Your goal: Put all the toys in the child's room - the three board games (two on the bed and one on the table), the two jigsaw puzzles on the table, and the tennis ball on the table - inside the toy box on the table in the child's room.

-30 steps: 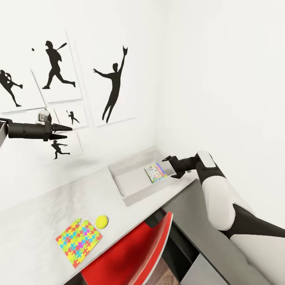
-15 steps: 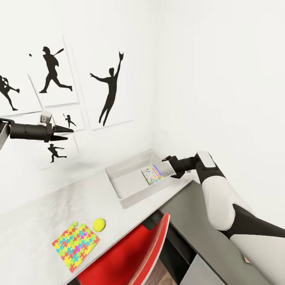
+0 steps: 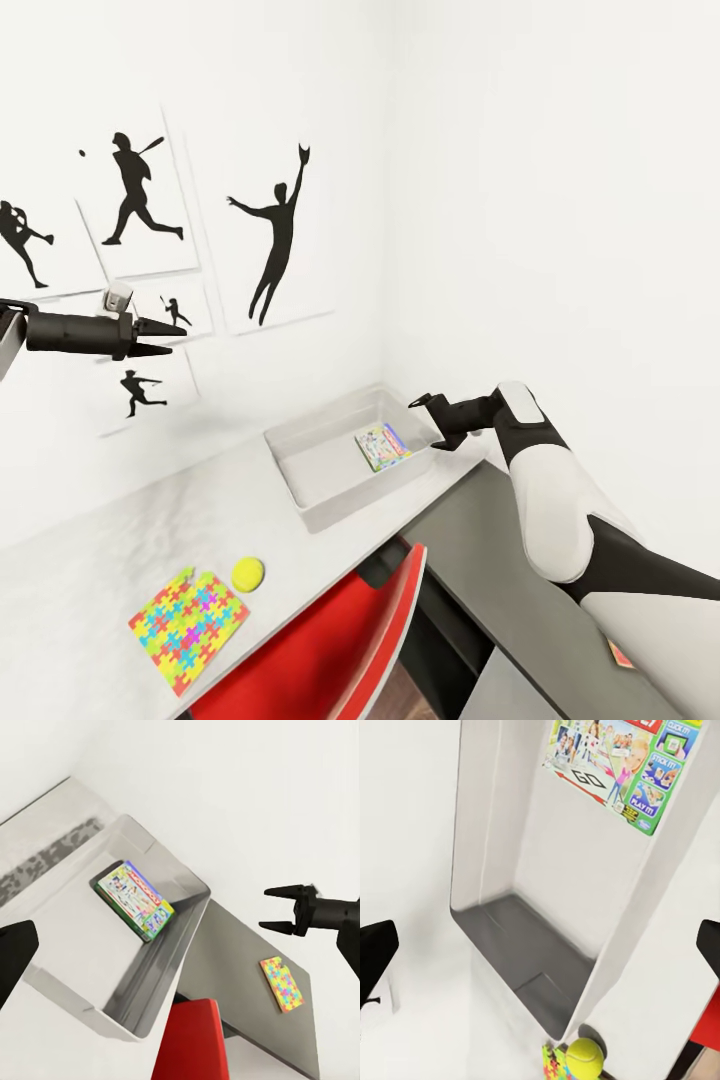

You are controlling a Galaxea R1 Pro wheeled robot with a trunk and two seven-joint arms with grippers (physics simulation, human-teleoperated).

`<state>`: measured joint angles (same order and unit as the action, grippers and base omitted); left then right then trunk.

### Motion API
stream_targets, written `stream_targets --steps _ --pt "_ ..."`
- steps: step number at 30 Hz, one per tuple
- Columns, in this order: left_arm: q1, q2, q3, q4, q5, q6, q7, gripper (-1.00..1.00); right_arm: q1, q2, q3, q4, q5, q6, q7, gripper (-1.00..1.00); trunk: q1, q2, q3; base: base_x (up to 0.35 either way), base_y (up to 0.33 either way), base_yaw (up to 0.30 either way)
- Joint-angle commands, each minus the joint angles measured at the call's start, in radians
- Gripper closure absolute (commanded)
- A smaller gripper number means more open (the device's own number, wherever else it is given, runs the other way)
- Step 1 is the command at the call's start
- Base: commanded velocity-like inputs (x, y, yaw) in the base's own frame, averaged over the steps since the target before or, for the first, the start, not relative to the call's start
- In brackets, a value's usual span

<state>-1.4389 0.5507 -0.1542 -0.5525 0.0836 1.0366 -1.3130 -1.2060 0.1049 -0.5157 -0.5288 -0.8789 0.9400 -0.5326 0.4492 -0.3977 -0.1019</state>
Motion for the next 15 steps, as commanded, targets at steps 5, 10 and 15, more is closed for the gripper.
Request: stream_targets --steps 5,10,15 --pt "-0.002 0.002 -0.008 0.0 0.008 0.01 0.0 -1.0 -0.001 0.005 -0.006 -0.002 -0.008 0.002 -0.01 -1.0 0.001 -0.002 0.006 0.0 0.0 -0.001" --pt "-0.002 0.002 -0.008 0.0 0.008 0.01 0.0 -1.0 -0.001 0.01 -0.006 -0.002 -0.007 0.001 -0.01 -1.0 0.001 -0.002 0.014 0.0 0.0 0.0" --pt "-0.002 0.003 -0.008 0.0 0.008 0.01 0.0 -1.0 -0.001 0.013 -0.006 -0.002 -0.007 0.0 -0.01 -1.0 0.001 -0.002 0.022 0.0 0.0 0.0"
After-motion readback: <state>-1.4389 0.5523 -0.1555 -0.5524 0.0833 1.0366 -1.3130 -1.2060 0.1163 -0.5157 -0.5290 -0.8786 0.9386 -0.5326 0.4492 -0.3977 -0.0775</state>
